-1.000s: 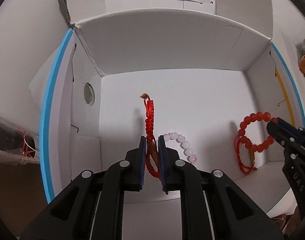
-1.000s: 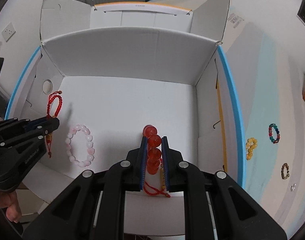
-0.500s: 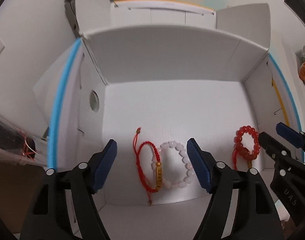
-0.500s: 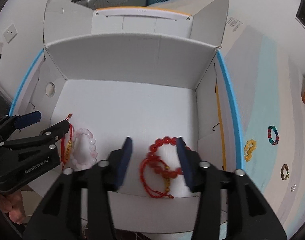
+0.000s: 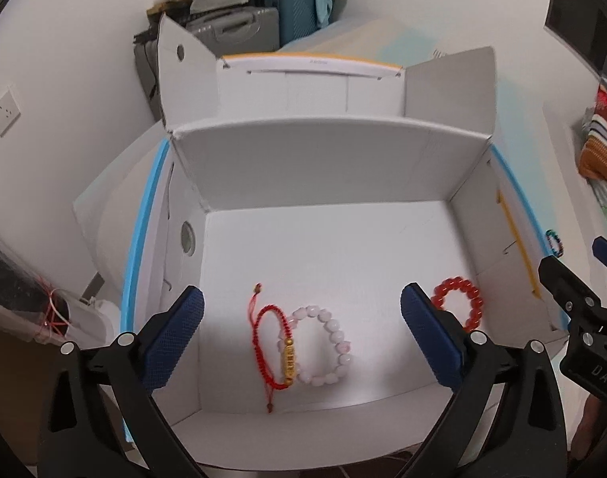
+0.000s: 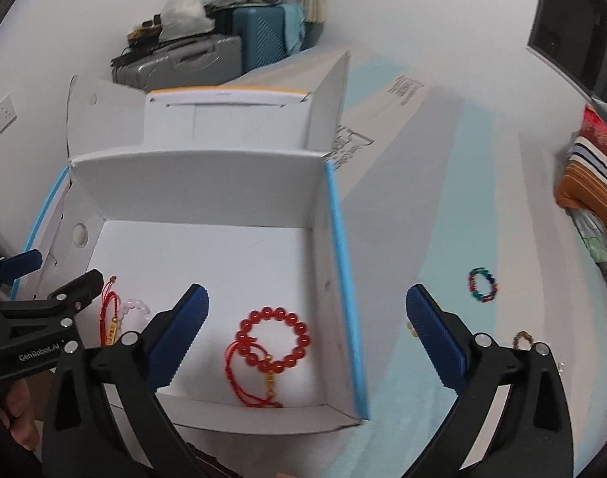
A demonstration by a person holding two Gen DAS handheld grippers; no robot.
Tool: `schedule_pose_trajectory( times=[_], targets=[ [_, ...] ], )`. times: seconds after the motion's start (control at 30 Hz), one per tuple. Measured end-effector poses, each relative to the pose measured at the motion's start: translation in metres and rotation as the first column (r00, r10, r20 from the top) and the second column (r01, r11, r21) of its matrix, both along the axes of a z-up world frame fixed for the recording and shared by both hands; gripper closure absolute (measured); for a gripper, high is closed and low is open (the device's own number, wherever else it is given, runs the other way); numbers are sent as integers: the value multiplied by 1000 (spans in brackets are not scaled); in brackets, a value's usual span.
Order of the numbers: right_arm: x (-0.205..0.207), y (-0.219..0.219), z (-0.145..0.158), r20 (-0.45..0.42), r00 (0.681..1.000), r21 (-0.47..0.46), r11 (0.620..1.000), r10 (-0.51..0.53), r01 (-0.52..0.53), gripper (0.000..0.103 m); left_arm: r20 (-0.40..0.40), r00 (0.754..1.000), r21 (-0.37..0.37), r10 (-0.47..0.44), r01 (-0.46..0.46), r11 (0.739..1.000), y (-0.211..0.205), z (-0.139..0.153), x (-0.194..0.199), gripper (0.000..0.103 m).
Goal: Organize jewelry
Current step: 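Open both tools to drop the two red bracelets into the box, then move both tools back over the amber, multicolour and wooden bracelets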
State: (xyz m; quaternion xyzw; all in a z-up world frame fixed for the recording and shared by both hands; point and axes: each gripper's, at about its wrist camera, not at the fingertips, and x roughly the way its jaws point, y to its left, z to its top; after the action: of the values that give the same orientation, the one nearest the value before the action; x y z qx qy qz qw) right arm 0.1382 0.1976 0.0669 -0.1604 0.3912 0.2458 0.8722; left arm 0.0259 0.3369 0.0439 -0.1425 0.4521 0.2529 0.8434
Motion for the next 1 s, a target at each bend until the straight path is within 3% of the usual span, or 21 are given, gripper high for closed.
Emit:
schedule_pose_trajectory(
  times=[0.5,0.73,1.0],
  targets=[
    [4,-86,34,106,984,100,986,-141,131,7,130,987,40,-98,94,995,-60,33,18,6],
    [12,-129,38,107,973,133,972,-207,192,7,171,967,78,-187,175,981,-102,45,33,6],
    [25,-180,39,109,952,141,953,-286,270,7,208,942,65,-264,256,964,-146,47,59,6]
  ],
)
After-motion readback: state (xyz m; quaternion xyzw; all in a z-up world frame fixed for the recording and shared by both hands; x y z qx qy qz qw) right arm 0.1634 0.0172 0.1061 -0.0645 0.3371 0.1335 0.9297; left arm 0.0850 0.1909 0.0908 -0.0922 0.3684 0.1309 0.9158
